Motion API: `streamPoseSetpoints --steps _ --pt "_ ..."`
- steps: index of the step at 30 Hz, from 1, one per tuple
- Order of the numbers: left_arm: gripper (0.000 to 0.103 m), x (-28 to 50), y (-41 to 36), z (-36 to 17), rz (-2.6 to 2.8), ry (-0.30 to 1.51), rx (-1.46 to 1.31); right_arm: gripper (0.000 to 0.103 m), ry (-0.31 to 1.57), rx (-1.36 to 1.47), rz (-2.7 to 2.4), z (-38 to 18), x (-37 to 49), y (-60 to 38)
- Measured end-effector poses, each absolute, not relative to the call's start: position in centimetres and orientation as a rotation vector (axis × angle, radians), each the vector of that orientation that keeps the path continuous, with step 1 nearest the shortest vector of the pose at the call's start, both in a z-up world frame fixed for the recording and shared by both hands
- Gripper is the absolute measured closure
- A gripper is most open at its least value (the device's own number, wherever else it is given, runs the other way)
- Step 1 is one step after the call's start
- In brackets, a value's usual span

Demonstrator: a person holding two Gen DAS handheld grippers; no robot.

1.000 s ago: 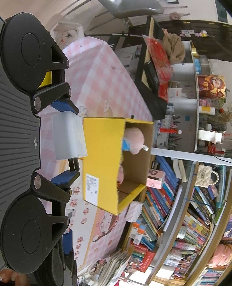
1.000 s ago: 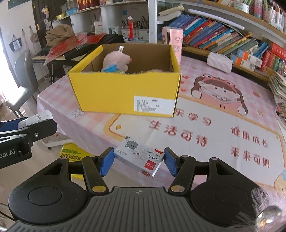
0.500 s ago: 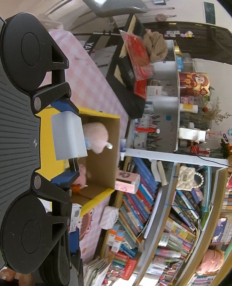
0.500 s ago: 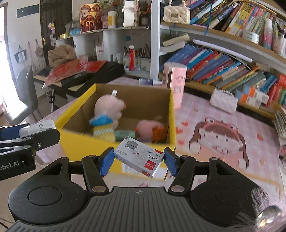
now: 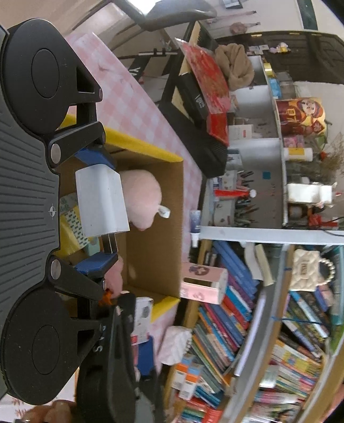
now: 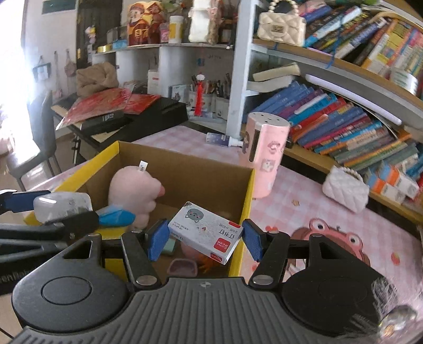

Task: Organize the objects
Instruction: 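Carry white charger in left tool and medicine box in right tool to yellow box, then lower and release charger with left tool while right tool releases medicine box in box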

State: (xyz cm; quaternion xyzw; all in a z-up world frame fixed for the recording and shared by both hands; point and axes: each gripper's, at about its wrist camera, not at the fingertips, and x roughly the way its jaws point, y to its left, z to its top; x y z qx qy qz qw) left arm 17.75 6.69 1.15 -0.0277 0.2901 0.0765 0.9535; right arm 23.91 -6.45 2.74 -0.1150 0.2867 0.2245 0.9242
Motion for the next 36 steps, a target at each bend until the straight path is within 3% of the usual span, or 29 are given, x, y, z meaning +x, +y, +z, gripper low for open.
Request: streamPoseSetpoints --steps 11,30,36 --pt "0.035 20.6 6.4 -1.1 0.209 0.675 0.001 0.045 0.591 -0.4 0.559 0.4 27.6 -4.7" --pt "0.035 22.1 5.6 -1.6 0.257 0.642 0.091 0.045 0.674 -0.568 0.672 -1.3 30.9 -2.6" --pt "0.026 22.1 5.5 -1.8 0.268 0.652 0.103 0.044 0.682 -0.56 0.685 -1.3 31.0 -2.6"
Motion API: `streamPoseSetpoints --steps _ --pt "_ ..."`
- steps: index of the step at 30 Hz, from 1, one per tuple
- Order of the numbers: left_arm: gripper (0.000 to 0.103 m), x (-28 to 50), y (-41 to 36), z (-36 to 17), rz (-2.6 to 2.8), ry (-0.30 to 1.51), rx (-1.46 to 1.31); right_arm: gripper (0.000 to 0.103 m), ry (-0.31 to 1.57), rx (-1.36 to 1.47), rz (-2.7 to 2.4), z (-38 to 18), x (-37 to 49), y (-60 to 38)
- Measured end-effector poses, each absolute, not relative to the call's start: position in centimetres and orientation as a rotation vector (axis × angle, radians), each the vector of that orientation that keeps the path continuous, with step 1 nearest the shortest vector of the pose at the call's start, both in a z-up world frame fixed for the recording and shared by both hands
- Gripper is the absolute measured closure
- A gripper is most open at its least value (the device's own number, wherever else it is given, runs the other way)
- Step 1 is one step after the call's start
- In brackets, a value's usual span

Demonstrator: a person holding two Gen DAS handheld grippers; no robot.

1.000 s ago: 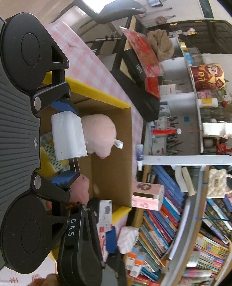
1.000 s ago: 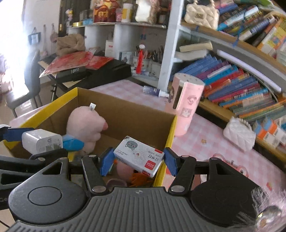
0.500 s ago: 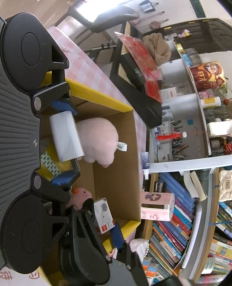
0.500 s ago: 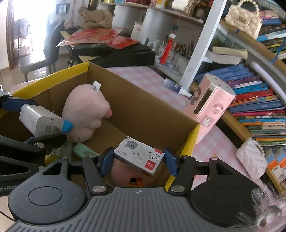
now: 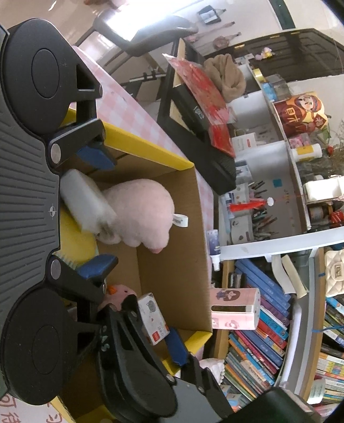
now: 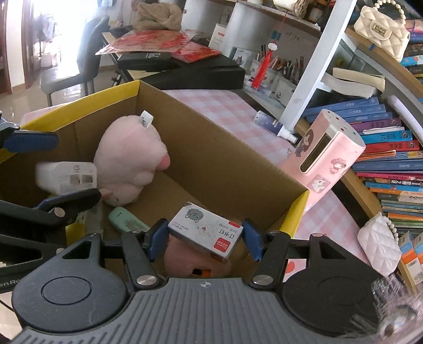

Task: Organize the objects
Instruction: 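Lower and release charger with left tool while right tool releases medicine box in box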

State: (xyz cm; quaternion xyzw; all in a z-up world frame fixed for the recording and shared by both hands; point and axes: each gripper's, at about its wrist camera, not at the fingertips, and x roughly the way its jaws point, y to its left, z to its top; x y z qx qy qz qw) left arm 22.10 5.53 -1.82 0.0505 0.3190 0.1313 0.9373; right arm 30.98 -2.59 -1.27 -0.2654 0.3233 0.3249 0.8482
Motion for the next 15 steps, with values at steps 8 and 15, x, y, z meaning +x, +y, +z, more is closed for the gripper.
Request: streamPoseSetpoints --steps 8,15 --pt "0.016 20.8 5.5 -0.9 0.27 0.601 0.101 0.038 0.647 -0.491 0.639 -0.5 30.0 -3.7" --pt "0.007 18.8 5.8 1.2 0.273 0.534 0.062 0.035 0.591 -0.386 0.575 1.8 27.7 -5.5"
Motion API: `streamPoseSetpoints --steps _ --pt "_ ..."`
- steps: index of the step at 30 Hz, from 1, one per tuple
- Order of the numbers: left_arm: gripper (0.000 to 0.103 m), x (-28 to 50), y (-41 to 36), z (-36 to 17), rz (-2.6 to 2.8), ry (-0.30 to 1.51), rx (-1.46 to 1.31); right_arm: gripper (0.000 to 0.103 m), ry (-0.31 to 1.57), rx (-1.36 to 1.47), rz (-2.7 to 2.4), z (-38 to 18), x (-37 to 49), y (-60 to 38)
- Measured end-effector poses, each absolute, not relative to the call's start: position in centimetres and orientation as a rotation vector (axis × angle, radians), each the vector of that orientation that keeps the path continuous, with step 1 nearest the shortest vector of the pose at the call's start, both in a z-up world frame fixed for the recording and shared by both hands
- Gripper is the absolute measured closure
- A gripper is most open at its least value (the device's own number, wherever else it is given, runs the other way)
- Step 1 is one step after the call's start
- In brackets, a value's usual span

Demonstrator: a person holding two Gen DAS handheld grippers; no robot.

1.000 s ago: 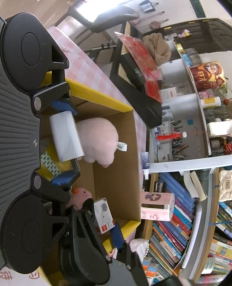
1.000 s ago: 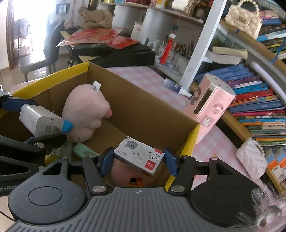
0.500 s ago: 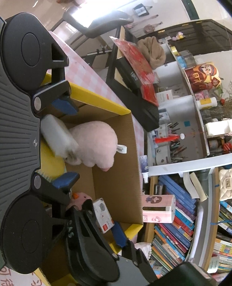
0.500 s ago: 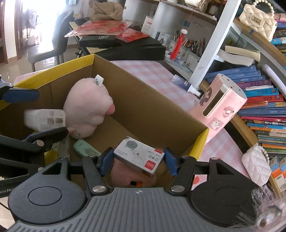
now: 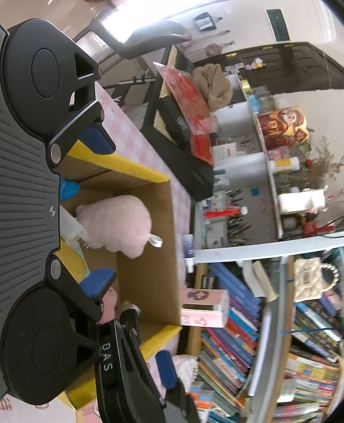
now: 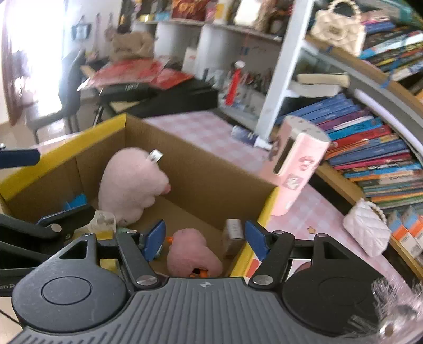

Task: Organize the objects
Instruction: 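Lower and release charger with left tool while right tool releases medicine box in box, then lift both open tools out of the yellow box and back away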

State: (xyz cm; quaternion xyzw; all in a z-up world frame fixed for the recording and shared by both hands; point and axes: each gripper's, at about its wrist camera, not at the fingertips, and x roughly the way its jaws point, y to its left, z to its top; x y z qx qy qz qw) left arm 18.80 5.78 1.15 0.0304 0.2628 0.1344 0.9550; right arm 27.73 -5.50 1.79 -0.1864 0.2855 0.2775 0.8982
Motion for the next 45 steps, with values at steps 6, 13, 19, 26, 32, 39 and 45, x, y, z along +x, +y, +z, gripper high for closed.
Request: streamPoseSetpoints --steps 6,13,19,26,32,39,45 --pt "0.002 16.6 6.0 2.9 0.252 0.494 0.03 0.025 0.547 -0.257 0.48 3.9 24.9 -7.3" --pt "0.0 14.4 6.0 3.5 0.205 0.49 0.034 0.014 0.513 -0.158 0.356 5.1 20.8 -9.3" --pt "0.0 11.6 6.1 3.4 0.164 0.494 0.03 0.007 0.5 -0.112 0.233 4.9 16.6 -10.4" --pt "0.0 8.2 6.1 2.9 0.132 0.52 0.019 0.003 0.539 -0.077 0.115 3.4 11.5 -11.0" --pt "0.0 5.7 5.9 2.2 0.119 0.552 0.005 0.0 0.593 -0.051 0.015 1.9 8.0 -11.4" --pt "0.0 3.5 5.0 1.5 0.108 0.588 0.024 0.0 0.628 -0.014 -0.077 0.7 4.1 -12.5" --pt "0.0 1.8 3.9 0.8 0.075 0.596 0.052 0.0 0.641 -0.006 -0.105 -0.1 1.0 -13.1"
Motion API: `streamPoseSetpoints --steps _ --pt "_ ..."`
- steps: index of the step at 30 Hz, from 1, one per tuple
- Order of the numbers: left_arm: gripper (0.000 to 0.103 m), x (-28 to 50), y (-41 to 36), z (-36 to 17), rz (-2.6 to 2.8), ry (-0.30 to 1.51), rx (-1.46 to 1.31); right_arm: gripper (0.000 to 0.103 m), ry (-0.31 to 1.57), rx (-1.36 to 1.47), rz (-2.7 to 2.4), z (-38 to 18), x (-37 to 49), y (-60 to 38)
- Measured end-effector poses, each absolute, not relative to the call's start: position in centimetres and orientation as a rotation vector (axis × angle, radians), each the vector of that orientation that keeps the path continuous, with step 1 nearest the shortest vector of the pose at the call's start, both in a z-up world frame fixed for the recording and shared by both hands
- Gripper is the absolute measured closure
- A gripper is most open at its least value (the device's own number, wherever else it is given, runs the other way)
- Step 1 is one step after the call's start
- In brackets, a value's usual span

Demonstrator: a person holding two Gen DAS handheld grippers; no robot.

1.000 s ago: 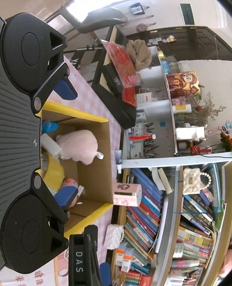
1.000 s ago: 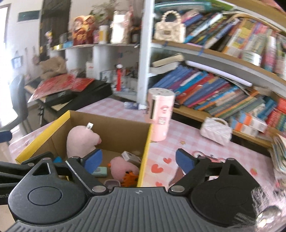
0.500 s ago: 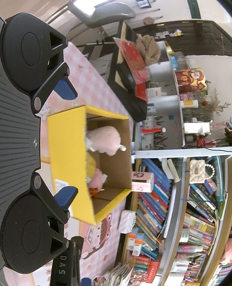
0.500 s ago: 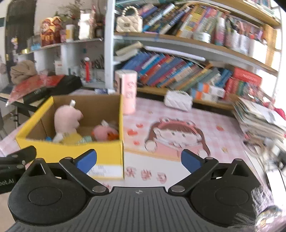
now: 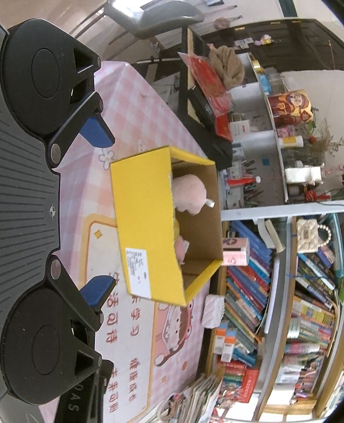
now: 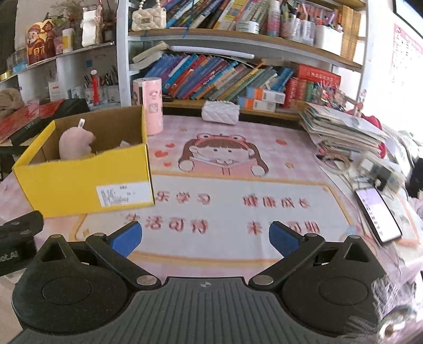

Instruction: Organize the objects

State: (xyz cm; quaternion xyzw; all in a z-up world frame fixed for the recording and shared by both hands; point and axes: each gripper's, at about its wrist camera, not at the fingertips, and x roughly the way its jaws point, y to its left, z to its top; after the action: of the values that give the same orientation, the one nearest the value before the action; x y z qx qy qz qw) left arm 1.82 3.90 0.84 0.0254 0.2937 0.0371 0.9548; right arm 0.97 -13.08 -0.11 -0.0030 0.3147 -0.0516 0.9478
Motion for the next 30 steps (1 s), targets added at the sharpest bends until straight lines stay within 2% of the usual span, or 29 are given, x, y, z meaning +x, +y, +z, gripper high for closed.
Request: streamPoseSetpoints --steps 30 --pt "0.0 1.2 -0.9 -0.1 0.004 0.647 0.132 0.0 0.677 0.017 -0.21 -0.6 -1.9 -17.0"
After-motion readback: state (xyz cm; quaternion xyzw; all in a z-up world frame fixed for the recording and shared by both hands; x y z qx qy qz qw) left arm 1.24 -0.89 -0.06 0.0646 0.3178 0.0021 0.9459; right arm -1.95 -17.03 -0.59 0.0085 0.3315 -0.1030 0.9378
